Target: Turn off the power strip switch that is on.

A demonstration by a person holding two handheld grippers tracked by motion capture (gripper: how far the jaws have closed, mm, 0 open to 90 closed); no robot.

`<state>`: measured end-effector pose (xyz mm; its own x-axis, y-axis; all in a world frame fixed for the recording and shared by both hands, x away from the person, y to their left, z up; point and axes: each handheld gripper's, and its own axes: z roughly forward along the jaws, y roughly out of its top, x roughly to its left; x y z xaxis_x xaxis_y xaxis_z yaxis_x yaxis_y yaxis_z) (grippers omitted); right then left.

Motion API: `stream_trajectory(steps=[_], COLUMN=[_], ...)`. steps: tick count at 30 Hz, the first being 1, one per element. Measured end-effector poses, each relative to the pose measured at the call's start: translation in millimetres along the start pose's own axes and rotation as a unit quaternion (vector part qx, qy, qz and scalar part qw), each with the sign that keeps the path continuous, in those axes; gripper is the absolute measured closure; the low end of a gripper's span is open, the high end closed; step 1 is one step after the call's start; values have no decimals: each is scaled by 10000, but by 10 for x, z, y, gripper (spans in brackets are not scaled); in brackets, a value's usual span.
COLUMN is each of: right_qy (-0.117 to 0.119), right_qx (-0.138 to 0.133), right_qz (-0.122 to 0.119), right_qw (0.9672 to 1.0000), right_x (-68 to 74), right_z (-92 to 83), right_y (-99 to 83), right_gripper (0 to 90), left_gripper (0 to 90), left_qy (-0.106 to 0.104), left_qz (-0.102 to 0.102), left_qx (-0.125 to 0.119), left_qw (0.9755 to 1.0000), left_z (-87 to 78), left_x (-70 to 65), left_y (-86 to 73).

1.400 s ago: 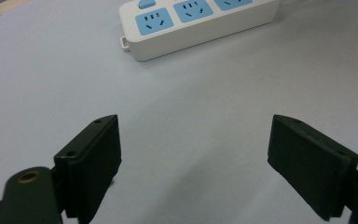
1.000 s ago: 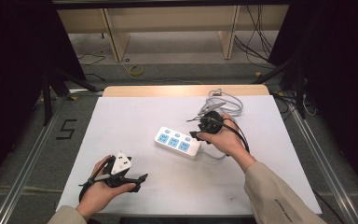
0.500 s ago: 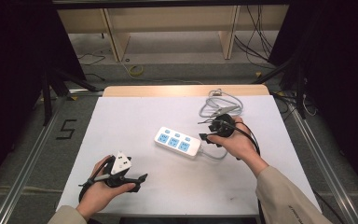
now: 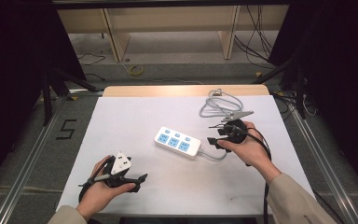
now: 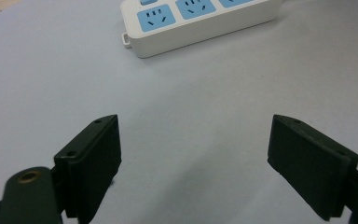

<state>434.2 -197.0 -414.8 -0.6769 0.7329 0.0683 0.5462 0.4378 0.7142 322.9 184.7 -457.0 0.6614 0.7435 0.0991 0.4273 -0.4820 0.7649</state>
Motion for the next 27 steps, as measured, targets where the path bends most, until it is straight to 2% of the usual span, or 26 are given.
stream_trajectory(steps=[10,17,27], right_qy=[21,130,74], right_qx=[-116,-207,-441], right_qz=[65,117,113], right_qw=[9999,9996,9989], right_x=[-7,-45,-68], right_z=[-131,-223,-406], right_y=[-150,-320,-595], right_gripper=[369,329,277], left_gripper=[168,168,166], left_qy=[4,15,26], left_qz=[-20,-14,-31], left_qx=[8,21,35], left_qw=[10000,10000,10000], left_z=[1,0,-5], left_x=[2,4,6], left_y=[-3,-2,-2])
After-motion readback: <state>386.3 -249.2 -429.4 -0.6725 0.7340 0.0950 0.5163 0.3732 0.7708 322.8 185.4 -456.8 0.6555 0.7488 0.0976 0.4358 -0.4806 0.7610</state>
